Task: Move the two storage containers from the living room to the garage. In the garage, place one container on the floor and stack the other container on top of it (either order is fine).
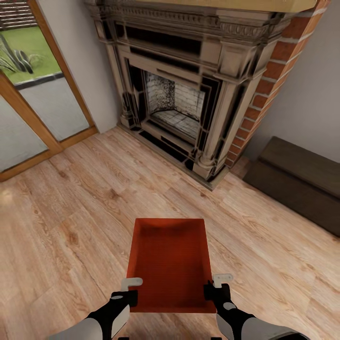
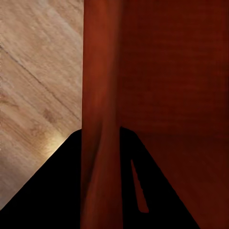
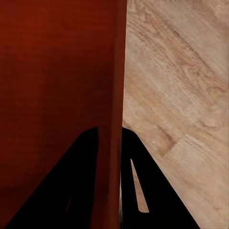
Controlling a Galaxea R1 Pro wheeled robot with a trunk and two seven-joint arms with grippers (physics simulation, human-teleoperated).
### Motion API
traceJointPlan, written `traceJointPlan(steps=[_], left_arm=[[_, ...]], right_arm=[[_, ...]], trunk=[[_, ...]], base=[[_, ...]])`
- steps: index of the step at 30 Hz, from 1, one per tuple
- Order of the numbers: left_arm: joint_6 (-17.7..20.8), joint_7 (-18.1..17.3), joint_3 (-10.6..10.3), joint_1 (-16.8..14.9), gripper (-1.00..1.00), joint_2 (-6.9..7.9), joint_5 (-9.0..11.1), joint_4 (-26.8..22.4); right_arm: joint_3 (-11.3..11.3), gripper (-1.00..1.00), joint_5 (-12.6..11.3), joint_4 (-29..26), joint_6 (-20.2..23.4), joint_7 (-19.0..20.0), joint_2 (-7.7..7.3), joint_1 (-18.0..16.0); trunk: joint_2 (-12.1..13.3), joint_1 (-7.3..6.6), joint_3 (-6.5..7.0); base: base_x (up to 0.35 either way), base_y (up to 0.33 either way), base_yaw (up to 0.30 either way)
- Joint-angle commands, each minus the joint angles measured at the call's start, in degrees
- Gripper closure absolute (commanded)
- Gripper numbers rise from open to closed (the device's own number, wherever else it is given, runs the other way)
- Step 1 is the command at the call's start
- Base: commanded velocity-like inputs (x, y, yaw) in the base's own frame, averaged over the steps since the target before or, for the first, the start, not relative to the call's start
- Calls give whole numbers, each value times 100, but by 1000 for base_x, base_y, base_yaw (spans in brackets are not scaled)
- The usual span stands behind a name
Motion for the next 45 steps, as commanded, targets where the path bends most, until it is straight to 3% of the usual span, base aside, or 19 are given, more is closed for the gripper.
traceJointPlan(steps=[1, 45], left_arm=[[31, 72, 0, 2, 100, 6, 13, -3], [30, 72, 0, 2, 100, 6, 13, -3]], right_arm=[[-107, 100, -85, 1, -33, -12, -3, -7], [-107, 100, -85, 1, -33, -12, -4, -7]], trunk=[[39, -22, 15], [1803, -989, 805]], base=[[0, 0, 0], [0, 0, 0]])
